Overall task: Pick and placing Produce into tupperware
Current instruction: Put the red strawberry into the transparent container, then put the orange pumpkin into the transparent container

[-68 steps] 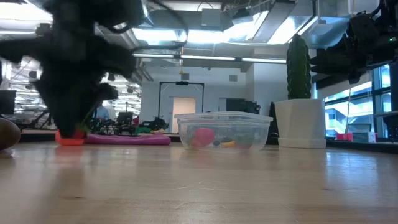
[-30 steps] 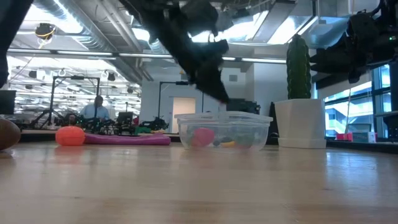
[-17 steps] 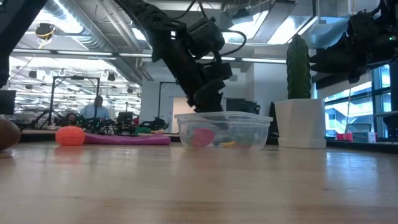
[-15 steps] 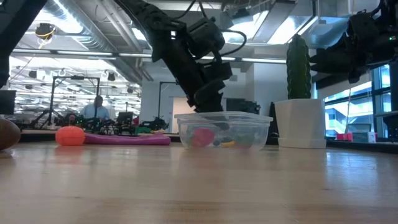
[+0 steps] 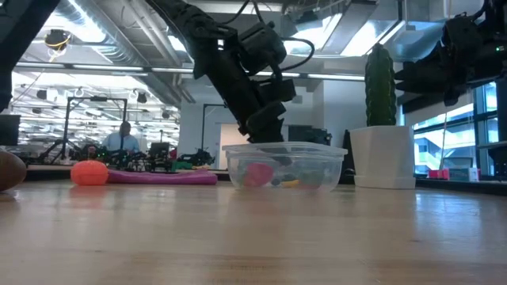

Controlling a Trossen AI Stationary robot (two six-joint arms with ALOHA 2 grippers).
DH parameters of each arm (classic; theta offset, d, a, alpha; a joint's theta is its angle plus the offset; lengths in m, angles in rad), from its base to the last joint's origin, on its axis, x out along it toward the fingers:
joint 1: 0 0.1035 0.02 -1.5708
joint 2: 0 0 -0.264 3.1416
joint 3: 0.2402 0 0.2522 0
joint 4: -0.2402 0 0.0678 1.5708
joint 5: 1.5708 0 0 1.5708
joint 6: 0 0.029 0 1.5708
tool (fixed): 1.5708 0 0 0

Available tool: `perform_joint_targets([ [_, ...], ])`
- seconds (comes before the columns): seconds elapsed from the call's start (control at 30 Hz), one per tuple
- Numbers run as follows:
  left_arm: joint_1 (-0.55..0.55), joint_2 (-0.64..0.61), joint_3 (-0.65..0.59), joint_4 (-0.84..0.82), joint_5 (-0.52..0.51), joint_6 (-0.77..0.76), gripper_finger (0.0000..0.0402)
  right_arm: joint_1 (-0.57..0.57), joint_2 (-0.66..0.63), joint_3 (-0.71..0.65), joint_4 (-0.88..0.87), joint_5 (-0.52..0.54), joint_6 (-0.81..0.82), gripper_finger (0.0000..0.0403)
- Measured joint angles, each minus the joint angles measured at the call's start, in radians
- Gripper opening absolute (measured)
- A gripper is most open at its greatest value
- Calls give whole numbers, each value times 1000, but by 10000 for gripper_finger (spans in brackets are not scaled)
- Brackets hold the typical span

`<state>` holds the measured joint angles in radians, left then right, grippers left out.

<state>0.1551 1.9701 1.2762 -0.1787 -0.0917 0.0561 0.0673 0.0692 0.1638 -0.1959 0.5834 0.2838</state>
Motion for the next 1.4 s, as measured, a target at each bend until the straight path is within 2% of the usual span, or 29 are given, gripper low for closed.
perform_joint_targets([
  [0.17,0,0,0,0,0,5,147,0,0,0,0,0,0,168],
  [0.4,-1,-7,0,-8,0,6,206,0,0,0,0,0,-1,168],
  [0.6,-3,-155,0,-111,2,6,229,0,0,0,-4,0,-1,168],
  [0.87,2,-500,2,-346,-38,2,224,0,0,0,-9,0,-4,168],
  [1.0,1,-633,3,-534,-82,-23,235,0,0,0,-9,0,-4,168],
  [1.2,-9,-678,0,-890,-144,-164,281,0,0,0,-8,2,-25,168],
  [1.4,-13,-681,0,-1015,-240,-277,323,0,0,0,-2,70,-33,168],
])
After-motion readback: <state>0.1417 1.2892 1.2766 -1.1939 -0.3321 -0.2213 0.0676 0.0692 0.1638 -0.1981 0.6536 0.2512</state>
